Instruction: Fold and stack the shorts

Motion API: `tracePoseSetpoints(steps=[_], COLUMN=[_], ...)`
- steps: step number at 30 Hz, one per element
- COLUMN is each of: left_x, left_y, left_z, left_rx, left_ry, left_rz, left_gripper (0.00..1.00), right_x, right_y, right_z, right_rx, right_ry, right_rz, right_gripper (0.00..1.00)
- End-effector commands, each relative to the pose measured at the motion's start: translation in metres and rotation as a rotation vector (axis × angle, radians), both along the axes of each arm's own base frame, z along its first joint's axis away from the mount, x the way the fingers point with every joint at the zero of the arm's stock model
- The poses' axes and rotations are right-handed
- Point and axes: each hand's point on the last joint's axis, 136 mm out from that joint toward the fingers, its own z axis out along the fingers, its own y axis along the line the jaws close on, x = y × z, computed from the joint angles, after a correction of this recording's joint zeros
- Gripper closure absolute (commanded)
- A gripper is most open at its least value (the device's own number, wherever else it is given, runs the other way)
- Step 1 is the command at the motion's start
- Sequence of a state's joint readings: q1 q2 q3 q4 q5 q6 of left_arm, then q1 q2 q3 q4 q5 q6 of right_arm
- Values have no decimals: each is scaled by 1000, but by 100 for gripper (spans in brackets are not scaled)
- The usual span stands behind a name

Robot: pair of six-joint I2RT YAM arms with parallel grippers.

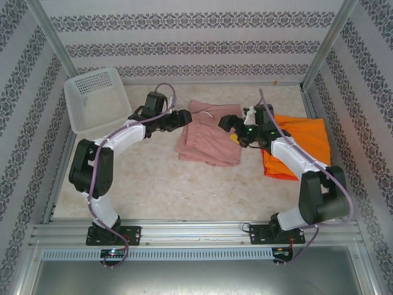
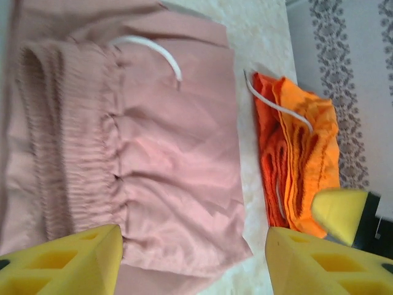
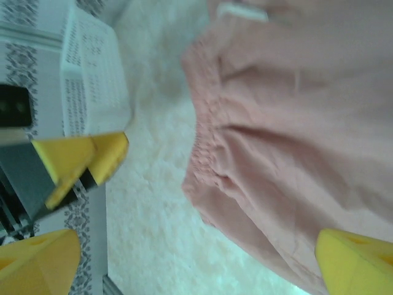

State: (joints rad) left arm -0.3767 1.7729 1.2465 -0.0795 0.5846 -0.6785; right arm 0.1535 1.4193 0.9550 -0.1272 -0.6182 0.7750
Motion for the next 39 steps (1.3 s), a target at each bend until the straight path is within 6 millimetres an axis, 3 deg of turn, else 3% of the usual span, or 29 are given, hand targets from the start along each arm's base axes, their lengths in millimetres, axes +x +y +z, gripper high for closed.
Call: tracePoseSetpoints(steps=[1, 9, 16, 21, 27, 32, 39], left_x=[-17, -15, -5, 1, 3, 2, -1], left_y=[3, -1, -5, -9, -8, -5, 2], left_z=[-44, -74, -86, -96, -89, -68, -52], left_rx=[21, 16, 28, 31, 49, 68, 102], left_ry=[119, 171, 163, 177, 156, 113, 76], left_rz=[13, 40, 46, 42, 39, 31, 33], left_gripper=[38, 46, 53, 65, 82, 99, 100], right_x=[-8, -12, -13, -13, -14, -13, -12], right_y=[-15, -19, -18, -16, -16, -16, -16], right_z=[-16, -25, -34, -40, -45, -48, -51], right_rx=[-54, -43, -39, -30, -30, -30, -31], right_ry=[45, 65, 86, 99, 108, 113, 119], right_rz=[-21, -33, -31, -24, -23, -21, -19], right_gripper=[2, 2, 2, 2, 2, 2, 2])
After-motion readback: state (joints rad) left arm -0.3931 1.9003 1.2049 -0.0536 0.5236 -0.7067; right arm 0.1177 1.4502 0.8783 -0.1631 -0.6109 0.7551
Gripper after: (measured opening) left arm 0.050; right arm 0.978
